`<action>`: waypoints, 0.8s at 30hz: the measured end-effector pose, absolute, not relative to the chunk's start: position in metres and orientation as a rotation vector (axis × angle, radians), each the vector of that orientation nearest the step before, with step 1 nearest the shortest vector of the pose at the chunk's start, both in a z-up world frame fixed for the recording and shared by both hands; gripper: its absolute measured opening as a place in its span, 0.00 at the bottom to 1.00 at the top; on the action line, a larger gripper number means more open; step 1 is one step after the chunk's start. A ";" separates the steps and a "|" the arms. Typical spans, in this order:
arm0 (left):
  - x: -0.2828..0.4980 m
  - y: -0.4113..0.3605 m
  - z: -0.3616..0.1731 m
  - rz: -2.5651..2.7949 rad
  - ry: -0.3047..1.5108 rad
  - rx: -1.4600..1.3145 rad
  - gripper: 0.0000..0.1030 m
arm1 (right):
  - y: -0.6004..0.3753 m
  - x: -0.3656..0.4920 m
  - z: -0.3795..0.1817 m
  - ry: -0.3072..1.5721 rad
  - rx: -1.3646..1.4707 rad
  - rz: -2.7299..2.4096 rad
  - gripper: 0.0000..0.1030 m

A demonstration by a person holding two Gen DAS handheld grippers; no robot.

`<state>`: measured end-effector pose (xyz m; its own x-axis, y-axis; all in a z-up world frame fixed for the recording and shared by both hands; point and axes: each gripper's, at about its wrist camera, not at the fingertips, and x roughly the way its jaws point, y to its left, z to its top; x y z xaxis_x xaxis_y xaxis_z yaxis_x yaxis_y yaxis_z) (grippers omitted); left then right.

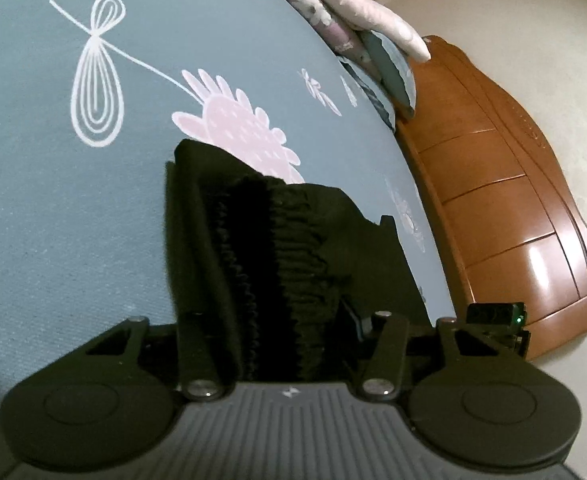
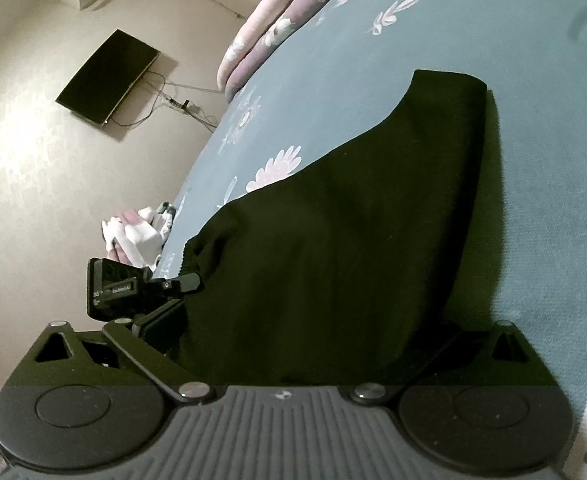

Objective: Fold clothes
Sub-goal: 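Close the left gripper on the waistband while the right gripper closes beside it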

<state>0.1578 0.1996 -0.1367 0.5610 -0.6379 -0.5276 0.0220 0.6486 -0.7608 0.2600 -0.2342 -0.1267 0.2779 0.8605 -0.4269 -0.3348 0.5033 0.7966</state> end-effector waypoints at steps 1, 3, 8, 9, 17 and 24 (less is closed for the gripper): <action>0.158 0.200 -0.136 -0.439 0.901 -0.780 0.51 | -0.236 0.260 -0.127 0.979 0.646 0.874 0.91; 0.158 0.200 -0.137 -0.440 0.900 -0.780 0.51 | -0.244 0.262 -0.130 0.987 0.668 0.844 0.73; 0.157 0.199 -0.135 -0.440 0.895 -0.766 0.51 | -0.267 0.269 -0.153 1.044 0.789 0.740 0.10; 0.157 0.198 -0.135 -0.439 0.894 -0.762 0.51 | -0.269 0.270 -0.156 1.048 0.798 0.733 0.10; 0.159 0.195 -0.133 -0.435 0.897 -0.744 0.51 | -0.266 0.270 -0.152 1.041 0.782 0.727 0.10; 0.159 0.194 -0.131 -0.427 0.900 -0.738 0.50 | -0.268 0.268 -0.154 1.037 0.798 0.739 0.11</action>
